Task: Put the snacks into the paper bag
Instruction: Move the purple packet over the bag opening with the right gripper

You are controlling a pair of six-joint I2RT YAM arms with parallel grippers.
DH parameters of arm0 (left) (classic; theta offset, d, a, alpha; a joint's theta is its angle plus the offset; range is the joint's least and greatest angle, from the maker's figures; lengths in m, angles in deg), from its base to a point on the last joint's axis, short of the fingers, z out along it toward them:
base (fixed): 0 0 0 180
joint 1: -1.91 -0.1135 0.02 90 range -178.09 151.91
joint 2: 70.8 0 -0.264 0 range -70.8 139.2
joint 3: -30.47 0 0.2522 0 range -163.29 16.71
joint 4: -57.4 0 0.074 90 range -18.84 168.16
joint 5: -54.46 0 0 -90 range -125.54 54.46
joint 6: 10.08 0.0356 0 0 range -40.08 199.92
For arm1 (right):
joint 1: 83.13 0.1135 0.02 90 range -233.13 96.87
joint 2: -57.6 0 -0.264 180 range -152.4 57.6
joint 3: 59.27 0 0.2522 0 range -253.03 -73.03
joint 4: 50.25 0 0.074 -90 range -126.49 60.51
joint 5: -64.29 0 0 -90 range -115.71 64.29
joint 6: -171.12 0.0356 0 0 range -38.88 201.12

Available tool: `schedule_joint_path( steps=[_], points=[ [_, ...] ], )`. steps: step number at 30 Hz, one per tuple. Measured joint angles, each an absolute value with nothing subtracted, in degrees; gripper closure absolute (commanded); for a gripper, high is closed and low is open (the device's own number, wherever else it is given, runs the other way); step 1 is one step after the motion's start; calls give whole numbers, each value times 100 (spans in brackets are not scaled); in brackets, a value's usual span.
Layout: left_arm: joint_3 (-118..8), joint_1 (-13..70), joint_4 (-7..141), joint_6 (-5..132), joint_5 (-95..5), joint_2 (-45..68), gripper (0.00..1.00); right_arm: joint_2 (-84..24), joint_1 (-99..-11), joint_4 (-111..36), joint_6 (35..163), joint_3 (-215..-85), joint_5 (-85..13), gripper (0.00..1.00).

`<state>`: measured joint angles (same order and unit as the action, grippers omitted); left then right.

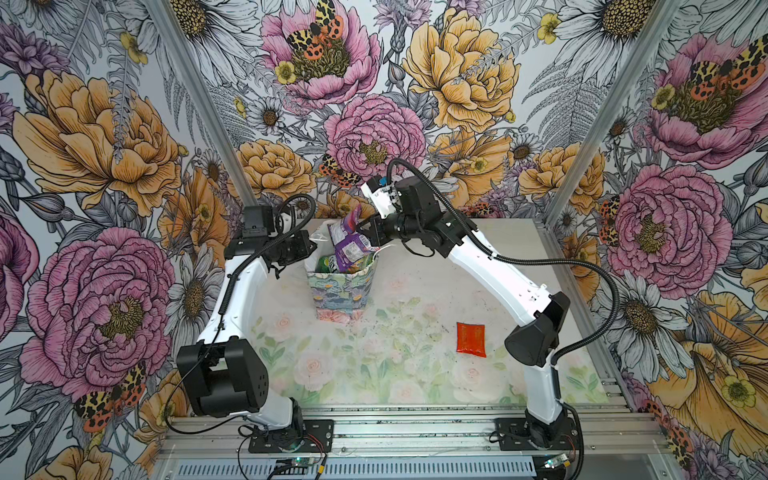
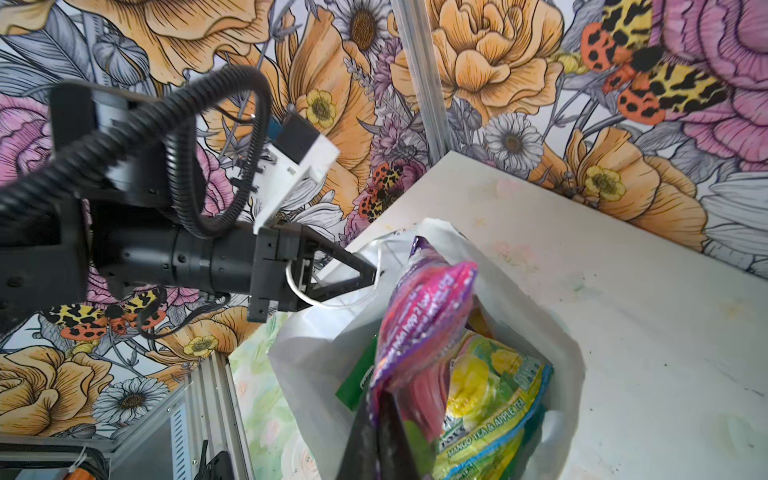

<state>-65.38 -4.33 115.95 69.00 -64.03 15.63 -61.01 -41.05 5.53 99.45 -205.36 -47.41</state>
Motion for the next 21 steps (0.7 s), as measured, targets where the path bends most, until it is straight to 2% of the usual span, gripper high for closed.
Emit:
schedule_joint_path(
  steps=[21],
  points=[
    [-6538, -433, 11609, 6900, -6403, 1563, 100, -6990, -4039, 745, 10163, -21465, -5283, 100]
  ],
)
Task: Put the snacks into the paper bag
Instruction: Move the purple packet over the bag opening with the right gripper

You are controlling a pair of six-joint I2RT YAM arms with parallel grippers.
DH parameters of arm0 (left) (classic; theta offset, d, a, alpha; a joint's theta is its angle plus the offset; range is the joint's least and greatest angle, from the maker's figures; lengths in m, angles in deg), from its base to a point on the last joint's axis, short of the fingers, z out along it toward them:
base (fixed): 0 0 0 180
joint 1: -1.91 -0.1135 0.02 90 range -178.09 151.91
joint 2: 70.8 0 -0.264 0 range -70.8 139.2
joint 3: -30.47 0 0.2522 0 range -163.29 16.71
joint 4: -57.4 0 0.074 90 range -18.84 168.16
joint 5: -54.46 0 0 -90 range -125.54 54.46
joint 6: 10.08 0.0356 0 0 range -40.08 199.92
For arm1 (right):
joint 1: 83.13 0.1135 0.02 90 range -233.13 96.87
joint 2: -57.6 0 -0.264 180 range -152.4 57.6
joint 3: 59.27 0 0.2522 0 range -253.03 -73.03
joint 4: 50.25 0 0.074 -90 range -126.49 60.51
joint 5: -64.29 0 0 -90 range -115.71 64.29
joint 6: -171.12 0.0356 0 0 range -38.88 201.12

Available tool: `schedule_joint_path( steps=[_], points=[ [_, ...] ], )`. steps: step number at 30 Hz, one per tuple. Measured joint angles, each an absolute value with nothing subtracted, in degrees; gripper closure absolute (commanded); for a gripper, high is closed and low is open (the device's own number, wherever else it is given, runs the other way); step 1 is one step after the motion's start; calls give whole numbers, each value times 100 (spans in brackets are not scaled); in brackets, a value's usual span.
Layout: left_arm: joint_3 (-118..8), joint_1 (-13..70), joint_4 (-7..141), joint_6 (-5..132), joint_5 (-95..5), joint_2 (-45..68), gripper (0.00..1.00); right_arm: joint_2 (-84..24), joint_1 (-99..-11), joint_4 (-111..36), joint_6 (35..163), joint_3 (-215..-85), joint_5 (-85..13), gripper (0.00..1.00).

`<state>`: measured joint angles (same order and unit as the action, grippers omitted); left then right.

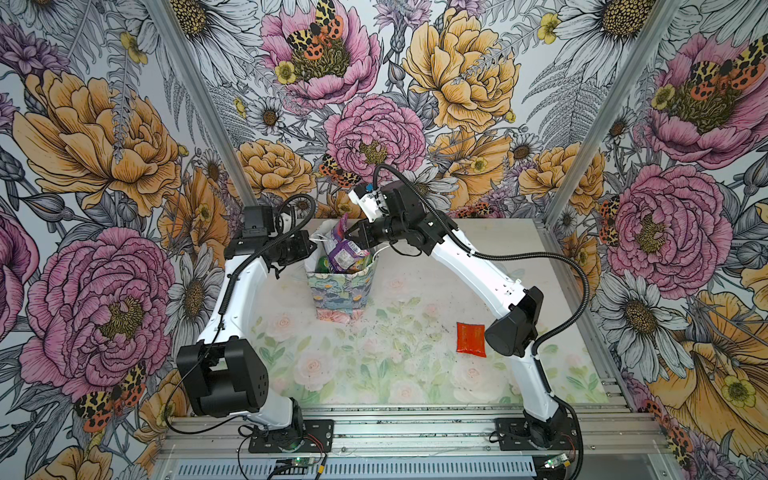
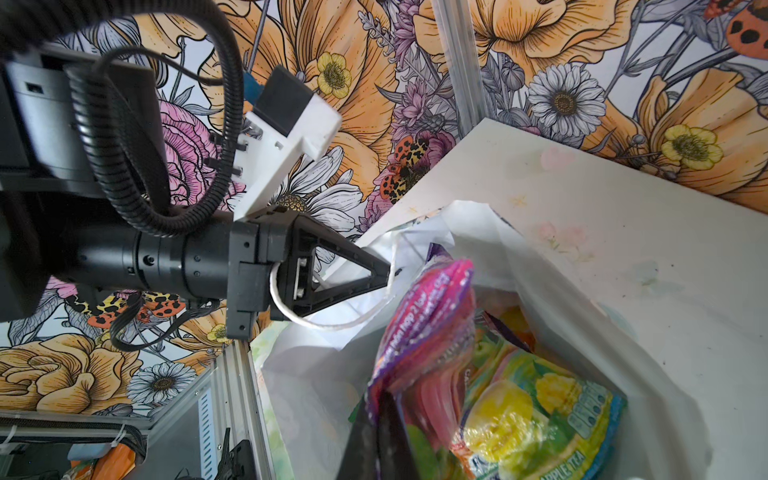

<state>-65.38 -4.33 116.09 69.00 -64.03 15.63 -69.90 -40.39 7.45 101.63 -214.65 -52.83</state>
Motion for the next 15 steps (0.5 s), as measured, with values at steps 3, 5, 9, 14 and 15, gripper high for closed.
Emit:
schedule_joint_path(
  steps=[3, 5, 9, 14, 15],
  points=[
    [-6538, -433, 11611, 6900, -6403, 1565, 100, -7039, -4039, 741, 10185, -21474, -5298, 100],
    [-6538, -433, 11611, 6900, -6403, 1563, 100, -7087, -4039, 741, 10209, -21511, -5292, 99],
    [-6538, -433, 11613, 6900, -6403, 1563, 100, -7192, -4052, 747, 10255, -21705, -5075, 31],
    [-6538, -433, 11613, 6900, -6403, 1565, 100, -7189, -4177, 745, 10299, -21990, -4625, 17],
    [-6538, -433, 11613, 6900, -6403, 1563, 100, -7181, -4210, 745, 10299, -22035, -4522, 17]
  ],
)
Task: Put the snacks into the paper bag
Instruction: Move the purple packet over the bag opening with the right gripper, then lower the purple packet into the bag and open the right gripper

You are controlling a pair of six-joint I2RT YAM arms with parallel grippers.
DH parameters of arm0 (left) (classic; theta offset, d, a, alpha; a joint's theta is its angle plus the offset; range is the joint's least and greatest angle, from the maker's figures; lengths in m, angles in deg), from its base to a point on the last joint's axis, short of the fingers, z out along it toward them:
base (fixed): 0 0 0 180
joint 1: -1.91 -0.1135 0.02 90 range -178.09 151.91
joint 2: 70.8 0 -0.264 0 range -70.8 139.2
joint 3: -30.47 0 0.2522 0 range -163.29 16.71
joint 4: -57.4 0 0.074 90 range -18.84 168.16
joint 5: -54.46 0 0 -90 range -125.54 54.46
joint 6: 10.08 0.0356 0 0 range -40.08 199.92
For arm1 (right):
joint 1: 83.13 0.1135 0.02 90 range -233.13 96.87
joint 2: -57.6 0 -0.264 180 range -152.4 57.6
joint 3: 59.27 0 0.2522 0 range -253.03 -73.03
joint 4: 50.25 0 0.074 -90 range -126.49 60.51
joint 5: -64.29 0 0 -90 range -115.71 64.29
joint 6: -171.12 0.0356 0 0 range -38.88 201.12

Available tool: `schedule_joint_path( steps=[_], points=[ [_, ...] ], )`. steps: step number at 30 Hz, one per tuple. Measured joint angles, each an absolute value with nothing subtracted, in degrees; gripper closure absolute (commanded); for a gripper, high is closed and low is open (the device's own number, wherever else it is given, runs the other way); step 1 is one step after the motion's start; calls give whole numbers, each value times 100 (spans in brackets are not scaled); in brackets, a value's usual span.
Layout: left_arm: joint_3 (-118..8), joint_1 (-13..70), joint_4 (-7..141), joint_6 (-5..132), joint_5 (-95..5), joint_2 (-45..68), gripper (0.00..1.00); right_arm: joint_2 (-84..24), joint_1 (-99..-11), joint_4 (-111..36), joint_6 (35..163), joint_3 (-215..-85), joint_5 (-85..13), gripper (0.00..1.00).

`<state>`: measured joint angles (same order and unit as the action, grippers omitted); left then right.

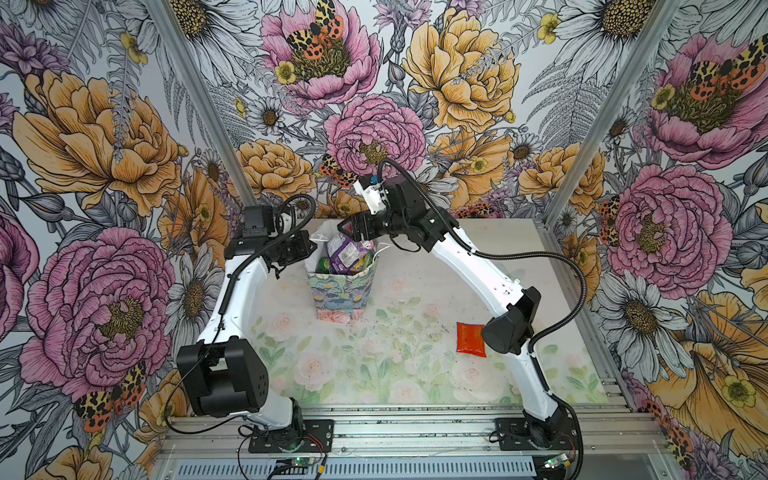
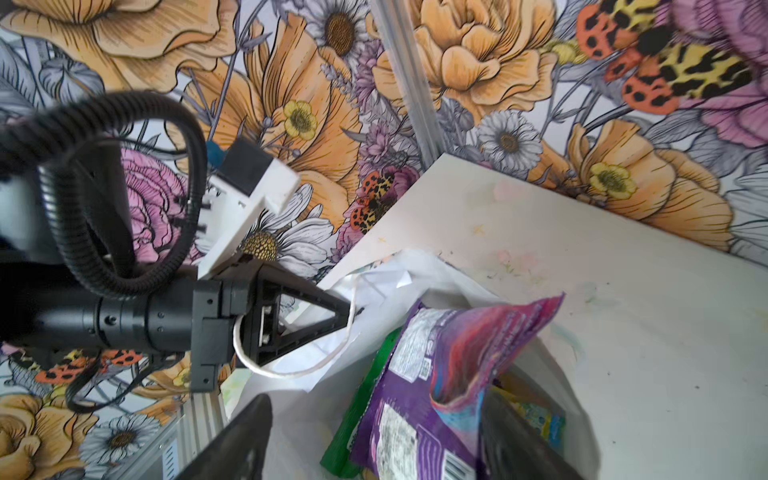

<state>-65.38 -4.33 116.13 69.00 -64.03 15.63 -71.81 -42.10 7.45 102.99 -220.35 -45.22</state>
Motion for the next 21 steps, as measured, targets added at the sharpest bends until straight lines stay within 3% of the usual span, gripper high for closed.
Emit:
schedule_joint_path(
  steps=[4, 10, 14, 21],
  points=[
    [-6538, -433, 11615, 6900, -6403, 1563, 100, -7076, -4310, 745, 10257, -22125, -4194, 18],
    [-6538, -433, 11615, 6900, -6405, 1565, 100, -6927, -4378, 747, 10159, -22147, -3888, 32],
    [-6538, -433, 11615, 6900, -6405, 1565, 100, -6925, -4367, 765, 10085, -22027, -3637, 48],
    [-6538, -433, 11615, 6900, -6403, 1563, 100, -6984, -4323, 1031, 9982, -21915, -3377, 55]
  ],
)
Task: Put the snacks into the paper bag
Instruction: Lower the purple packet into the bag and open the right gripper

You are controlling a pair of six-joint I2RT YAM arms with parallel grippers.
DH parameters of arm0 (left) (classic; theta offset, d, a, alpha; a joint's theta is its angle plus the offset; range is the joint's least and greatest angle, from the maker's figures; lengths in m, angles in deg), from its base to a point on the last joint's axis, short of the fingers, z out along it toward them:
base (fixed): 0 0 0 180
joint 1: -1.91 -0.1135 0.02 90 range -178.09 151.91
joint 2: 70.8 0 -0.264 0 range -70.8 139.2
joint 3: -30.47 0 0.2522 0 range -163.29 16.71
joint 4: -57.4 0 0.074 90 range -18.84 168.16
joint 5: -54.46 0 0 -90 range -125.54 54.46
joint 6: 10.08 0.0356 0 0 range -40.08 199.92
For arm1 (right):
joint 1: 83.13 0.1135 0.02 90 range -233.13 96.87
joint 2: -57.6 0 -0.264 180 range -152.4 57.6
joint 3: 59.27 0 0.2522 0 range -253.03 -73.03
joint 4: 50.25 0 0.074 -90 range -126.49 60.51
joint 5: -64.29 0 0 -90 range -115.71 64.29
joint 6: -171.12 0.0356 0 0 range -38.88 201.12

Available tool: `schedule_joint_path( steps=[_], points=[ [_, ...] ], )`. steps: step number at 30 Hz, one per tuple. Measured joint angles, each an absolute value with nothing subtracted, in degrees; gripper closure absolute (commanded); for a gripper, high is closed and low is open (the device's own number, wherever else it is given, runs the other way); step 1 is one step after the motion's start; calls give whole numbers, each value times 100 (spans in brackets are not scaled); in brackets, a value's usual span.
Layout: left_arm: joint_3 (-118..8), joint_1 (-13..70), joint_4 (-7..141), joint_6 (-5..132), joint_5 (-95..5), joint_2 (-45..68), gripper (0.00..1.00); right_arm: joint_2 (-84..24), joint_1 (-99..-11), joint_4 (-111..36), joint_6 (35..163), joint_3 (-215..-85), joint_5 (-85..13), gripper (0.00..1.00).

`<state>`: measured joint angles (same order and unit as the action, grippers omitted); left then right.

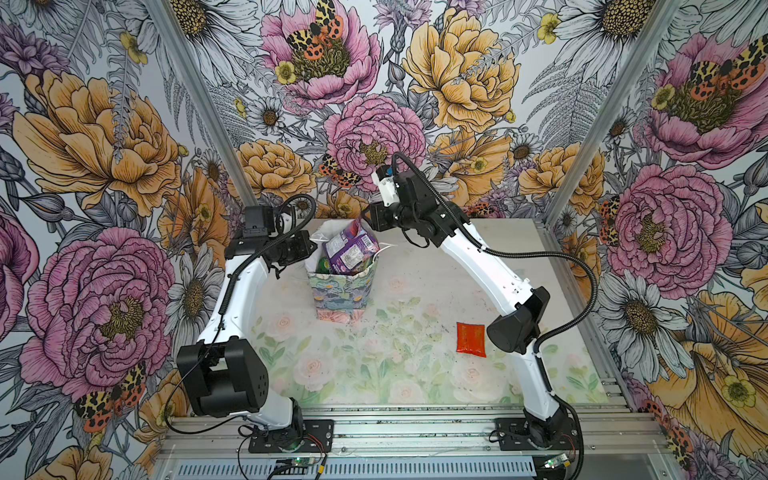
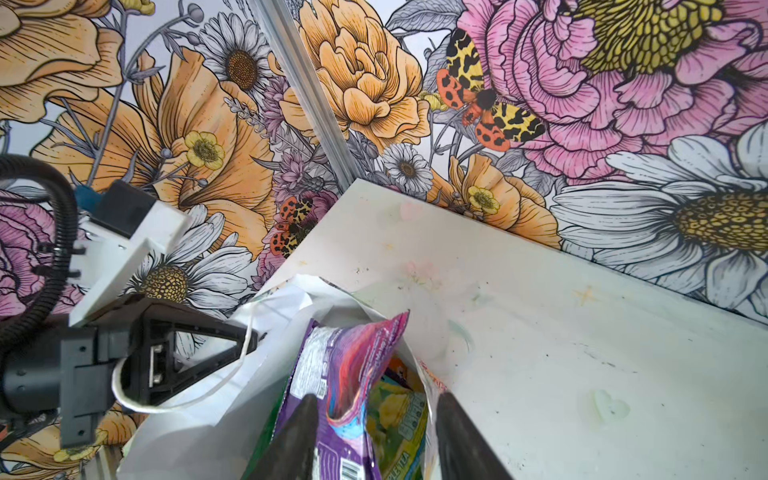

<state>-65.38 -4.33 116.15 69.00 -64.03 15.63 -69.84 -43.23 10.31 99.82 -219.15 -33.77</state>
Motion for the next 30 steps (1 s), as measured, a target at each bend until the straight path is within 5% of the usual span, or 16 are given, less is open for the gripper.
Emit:
schedule_joint_path(
  steps=[10, 22, 30],
  points=[
    [-6538, -437, 11615, 6900, -6403, 1565, 100, -7248, -4120, 1145, 9938, -21900, -3300, 60],
    [-6538, -437, 11628, 6900, -6403, 1563, 100, -7456, -3908, 1193, 9879, -21880, -3432, 95],
    [-6538, -455, 11630, 6900, -6405, 1565, 100, -7609, -3613, 1215, 9903, -21913, -3521, 100]
  ],
)
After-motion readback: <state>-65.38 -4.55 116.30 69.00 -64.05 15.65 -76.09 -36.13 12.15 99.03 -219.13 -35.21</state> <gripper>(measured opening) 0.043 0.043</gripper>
